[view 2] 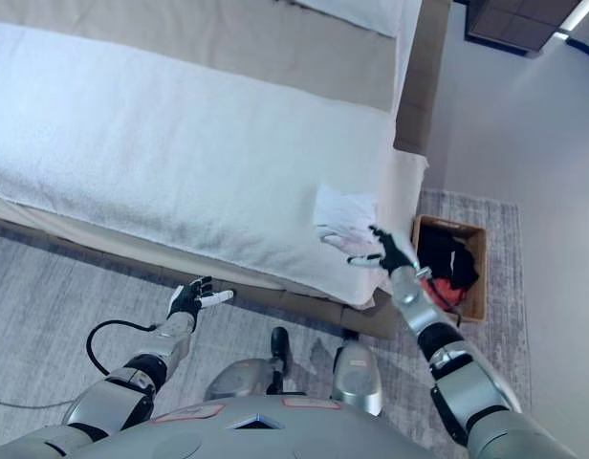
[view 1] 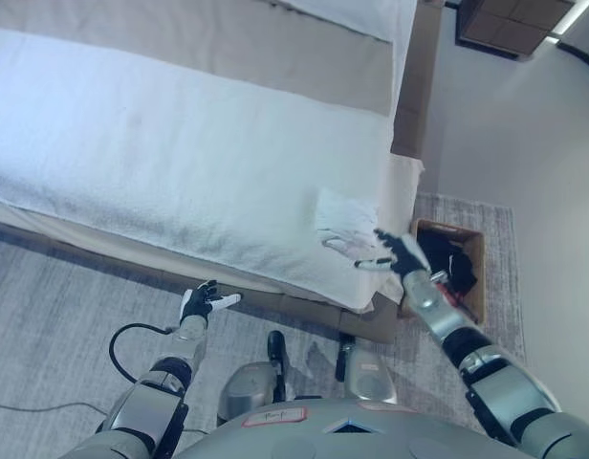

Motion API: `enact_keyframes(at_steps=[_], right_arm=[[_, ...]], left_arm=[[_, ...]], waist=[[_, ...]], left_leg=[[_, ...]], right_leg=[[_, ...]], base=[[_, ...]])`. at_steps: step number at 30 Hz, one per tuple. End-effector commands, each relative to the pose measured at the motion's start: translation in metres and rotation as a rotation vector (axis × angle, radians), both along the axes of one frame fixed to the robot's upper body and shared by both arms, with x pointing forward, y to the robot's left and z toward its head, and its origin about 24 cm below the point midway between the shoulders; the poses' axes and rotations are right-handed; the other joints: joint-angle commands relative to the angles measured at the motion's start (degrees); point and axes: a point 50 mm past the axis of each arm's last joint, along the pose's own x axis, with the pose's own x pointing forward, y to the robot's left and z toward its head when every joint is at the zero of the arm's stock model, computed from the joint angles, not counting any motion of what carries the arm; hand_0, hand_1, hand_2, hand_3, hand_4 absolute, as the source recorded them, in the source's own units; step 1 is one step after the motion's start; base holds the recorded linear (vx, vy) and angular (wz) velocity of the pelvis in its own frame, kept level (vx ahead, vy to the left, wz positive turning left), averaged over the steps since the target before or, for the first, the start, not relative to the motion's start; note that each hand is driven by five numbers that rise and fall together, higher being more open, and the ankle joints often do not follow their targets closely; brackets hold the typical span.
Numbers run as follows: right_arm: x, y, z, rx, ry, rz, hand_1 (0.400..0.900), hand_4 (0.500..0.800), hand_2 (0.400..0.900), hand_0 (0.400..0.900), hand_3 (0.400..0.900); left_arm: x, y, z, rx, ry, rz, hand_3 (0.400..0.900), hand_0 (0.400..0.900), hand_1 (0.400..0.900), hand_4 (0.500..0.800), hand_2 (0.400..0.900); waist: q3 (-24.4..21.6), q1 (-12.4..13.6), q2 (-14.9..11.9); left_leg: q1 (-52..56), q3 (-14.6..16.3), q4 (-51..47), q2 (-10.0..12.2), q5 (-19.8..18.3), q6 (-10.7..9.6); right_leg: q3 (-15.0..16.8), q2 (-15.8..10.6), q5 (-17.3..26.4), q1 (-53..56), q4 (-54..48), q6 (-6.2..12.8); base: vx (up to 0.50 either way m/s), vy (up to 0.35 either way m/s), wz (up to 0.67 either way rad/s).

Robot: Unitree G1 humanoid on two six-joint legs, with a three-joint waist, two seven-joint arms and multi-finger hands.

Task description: Put the clothes on the bed into the basket.

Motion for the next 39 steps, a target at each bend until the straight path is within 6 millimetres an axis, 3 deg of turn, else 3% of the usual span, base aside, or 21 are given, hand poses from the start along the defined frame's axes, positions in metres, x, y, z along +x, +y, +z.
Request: enact_keyframes(at_steps=[1,4,8,12,18,23,25,29,34,39], right_arm=[[0.041,-0.016,0.055,-0.127,-0.227,-0.011,0.9,0.8,0.9,0.9,0.9],[0.037,-0.031,0.054,-0.143,-0.223,-0.069,0.9,0.8,0.9,0.9,0.9],[0.048,-0.05,0.078,-0.203,-0.295,-0.112,0.9,0.8,0.9,0.9,0.9],[0.069,-0.04,0.102,-0.221,-0.361,-0.072,0.9,0.8,0.9,0.9,0.9],[0.104,-0.032,0.136,-0.241,-0.325,-0.006,0.9,0.8,0.9,0.9,0.9],[0.112,-0.029,0.147,-0.223,-0.327,-0.006,0.9,0.8,0.9,0.9,0.9],[0.123,-0.021,0.167,-0.181,-0.359,0.011,0.9,0.8,0.9,0.9,0.9],[0.127,-0.016,0.169,-0.149,-0.327,0.013,0.9,0.8,0.9,0.9,0.9],[0.135,-0.013,0.18,-0.113,-0.34,-0.047,0.9,0.8,0.9,0.9,0.9],[0.138,-0.018,0.192,-0.103,-0.346,-0.086,0.9,0.8,0.9,0.9,0.9]], left_arm=[[0.044,-0.003,0.029,0.043,-0.171,-0.048,0.9,0.9,0.9,0.8,0.9],[0.036,-0.007,0.022,0.067,-0.133,-0.086,0.9,0.9,0.9,0.8,0.9],[0.034,-0.034,0.017,0.051,-0.13,-0.192,0.9,0.9,0.9,0.8,0.9],[0.041,-0.043,0.02,0.021,-0.149,-0.162,0.9,0.9,0.9,0.8,0.9],[0.056,-0.061,0.026,-0.009,-0.167,-0.207,0.9,0.9,0.9,0.8,0.9],[0.064,-0.062,0.031,-0.006,-0.183,-0.21,0.9,0.9,0.9,0.8,0.9],[0.078,-0.063,0.043,-0.013,-0.23,-0.202,0.9,0.9,0.9,0.8,0.9],[0.089,-0.065,0.052,-0.021,-0.266,-0.202,0.9,0.9,0.9,0.8,0.9],[0.108,-0.084,0.072,-0.05,-0.368,-0.256,0.9,0.9,0.9,0.8,0.9],[0.115,-0.098,0.083,-0.073,-0.42,-0.303,0.9,0.9,0.9,0.8,0.9]], waist=[[0.2,-1.8,-2.1],[-1.1,-1.7,-2.7],[-0.2,-1.9,-1.5],[1.5,-1.8,-1.4],[6.2,-0.4,-3.1],[7.8,-0.1,-3.5],[10.7,0.7,-4.0],[13.0,1.5,-3.7],[15.6,3.4,-2.3],[16.5,5.0,-1.0]], left_leg=[[-0.9,-2.7,-0.3,2.6,-4.2,-8.7],[-0.6,-5.1,-0.3,3.9,-5.0,-9.4],[-2.1,-9.1,-0.2,6.7,-4.4,-10.3],[-5.2,-9.4,0.8,7.3,-3.8,-10.7],[-10.3,-9.2,1.1,8.6,-2.4,-11.4],[-12.0,-9.5,1.9,8.5,-2.2,-11.5],[-14.7,-10.1,2.6,8.4,-1.7,-11.6],[-16.9,-11.0,3.6,7.8,-1.3,-11.6],[-19.7,-12.2,4.6,6.6,-0.8,-11.5],[-21.3,-13.1,5.1,5.9,-0.4,-11.5]], right_leg=[[3.7,-0.3,9.2,0.1,-1.4,-1.4],[2.0,0.8,7.2,0.0,1.8,-2.12],[-2.3,2.5,3.3,-0.6,5.1,-3.65],[-3.3,3.3,3.9,-2.5,4.6,-4.07],[-3.4,4.2,5.0,-6.8,3.3,-4.5],[-3.5,4.1,5.0,-8.2,3.7,-4.66],[-3.8,3.9,5.1,-10.6,4.7,-4.82],[-4.5,3.2,5.2,-12.1,5.3,-4.85],[-5.3,2.4,5.7,-13.4,5.3,-4.72],[-5.8,1.9,6.0,-13.9,4.8,-4.58]], base=[[0.29,-0.359,1.07],[0.2,-0.256,0.7],[0.14,-0.267,0.63],[-0.01,-0.121,0.13],[-0.02,-0.046,-0.04],[-0.04,-0.001,0.08],[-0.09,0.028,0.18],[-0.05,0.019,0.23],[-0.03,0.027,0.17],[-0.02,0.014,0.16]])
